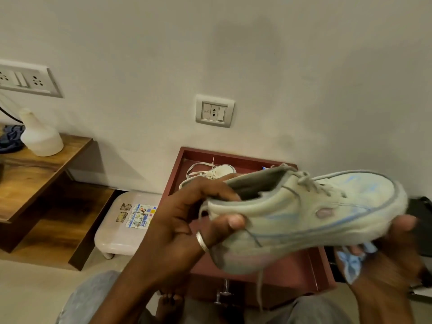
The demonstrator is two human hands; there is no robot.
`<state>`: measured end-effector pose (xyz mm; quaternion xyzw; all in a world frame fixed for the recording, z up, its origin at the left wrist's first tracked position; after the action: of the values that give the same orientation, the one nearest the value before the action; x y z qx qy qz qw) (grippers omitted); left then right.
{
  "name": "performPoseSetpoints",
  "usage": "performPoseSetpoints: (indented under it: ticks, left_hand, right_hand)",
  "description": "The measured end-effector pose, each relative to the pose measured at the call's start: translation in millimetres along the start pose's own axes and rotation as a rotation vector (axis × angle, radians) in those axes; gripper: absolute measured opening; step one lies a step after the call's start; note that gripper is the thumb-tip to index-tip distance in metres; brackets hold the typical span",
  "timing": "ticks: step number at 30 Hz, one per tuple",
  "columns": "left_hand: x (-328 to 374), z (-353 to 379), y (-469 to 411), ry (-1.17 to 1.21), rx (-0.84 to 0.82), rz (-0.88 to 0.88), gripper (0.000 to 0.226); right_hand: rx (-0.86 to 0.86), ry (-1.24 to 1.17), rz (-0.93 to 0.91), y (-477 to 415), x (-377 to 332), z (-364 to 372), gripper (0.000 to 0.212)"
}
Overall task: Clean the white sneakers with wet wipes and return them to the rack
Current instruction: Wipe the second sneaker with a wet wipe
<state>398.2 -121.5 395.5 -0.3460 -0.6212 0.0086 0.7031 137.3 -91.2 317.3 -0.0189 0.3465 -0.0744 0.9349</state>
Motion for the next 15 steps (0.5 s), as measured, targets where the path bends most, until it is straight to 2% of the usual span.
performPoseSetpoints:
  ticks: [1, 3, 5, 7, 9, 11, 13, 15]
  left_hand:
    - [-17.1, -7.2, 0.5, 0.045, 0.021, -0.043, 0.025]
    - [-56.1, -22.7, 4.6, 0.073, 0.089, -0.186, 0.028]
    - [-104.1, -34.2, 12.3, 0.083, 0.113, -0.367, 0.028]
    - [-145.4, -37.7, 22.3, 0.151, 0.127, -0.540, 0.023]
    - [-175.5, -42.7, 31.1, 0.171, 0.181, -0.690, 0.017]
    - [-194.5, -42.6, 35.9, 0.196, 0.198, -0.791, 0.016]
    - [-205.8, -39.2, 41.0, 0.278, 0.232, -0.873, 0.017]
    - [-210.8, -36.2, 44.4, 0.348, 0.255, -0.919, 0.016]
  right_hand:
    - [-0.017, 0.027, -0.025, -5.1, 1.8, 0.7, 0.083]
    - [0.162, 0.373, -0.007, -12.8, 11.0, -21.3, 0.099]
    - [0.274, 0.521, 0.114, -20.4, 36.2, -40.0, 0.086]
    - [0.346, 0.575, 0.211, -25.1, 57.5, -55.5, 0.063]
    - [0.441, 0.577, 0.299, -27.1, 74.7, -72.0, 0.052]
    - [0.495, 0.579, 0.356, -28.4, 87.3, -83.7, 0.054]
    - [0.525, 0.622, 0.391, -30.8, 91.2, -94.0, 0.067]
    - [0.537, 0.673, 0.423, -33.3, 91.8, -100.5, 0.066]
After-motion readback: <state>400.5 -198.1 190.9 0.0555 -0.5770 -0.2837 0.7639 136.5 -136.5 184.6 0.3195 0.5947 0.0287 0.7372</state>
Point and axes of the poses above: each hand's wrist, its own y-axis away from the middle knuckle, its own z-axis out of the palm, x = y × z, the point moved 10 cm from there along -y, towards the middle knuckle, and after that the axes turned 7 degrees about -x, right-handed, at the moved point
